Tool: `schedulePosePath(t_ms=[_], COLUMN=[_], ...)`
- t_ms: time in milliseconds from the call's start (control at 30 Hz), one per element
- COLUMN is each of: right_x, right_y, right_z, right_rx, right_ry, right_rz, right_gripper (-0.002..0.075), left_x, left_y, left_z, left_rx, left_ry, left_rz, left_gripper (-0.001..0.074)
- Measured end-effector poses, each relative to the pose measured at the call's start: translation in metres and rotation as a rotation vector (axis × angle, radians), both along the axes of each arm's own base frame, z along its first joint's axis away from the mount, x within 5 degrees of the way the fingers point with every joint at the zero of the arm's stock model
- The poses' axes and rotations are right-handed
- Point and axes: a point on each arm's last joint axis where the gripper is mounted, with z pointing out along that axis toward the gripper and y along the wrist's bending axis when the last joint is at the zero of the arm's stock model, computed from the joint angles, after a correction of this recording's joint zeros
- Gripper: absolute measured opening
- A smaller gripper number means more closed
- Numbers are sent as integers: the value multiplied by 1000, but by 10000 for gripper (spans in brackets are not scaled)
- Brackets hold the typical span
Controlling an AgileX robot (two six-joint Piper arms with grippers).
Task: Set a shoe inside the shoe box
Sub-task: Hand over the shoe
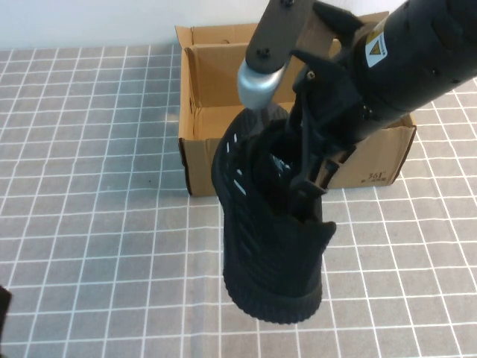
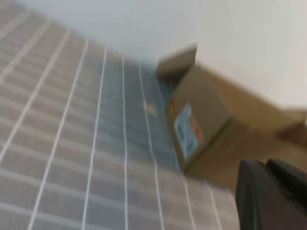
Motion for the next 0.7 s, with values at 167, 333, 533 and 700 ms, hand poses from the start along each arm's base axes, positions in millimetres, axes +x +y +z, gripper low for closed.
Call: schedulePosePath(t_ms=[167,333,533,700], right_x=[5,16,27,43], right_y=[0,5,12,23], right_z=[12,26,35,33], right_rx=[35,70,69,62], right_ry=[-11,-29,-29,-32], right_rz=[-82,-157,-191,-216], right_gripper=[0,0,0,0], left_x=[10,33,73,112], left_y=[-9,-19,-35,-48], left_z=[34,68,89,95], left_rx=[172,326,363,358], left_ry=[174,194,219,195], left_rz=[-114,-239,-378,-473], left_gripper=[-1,-1,-1,-1])
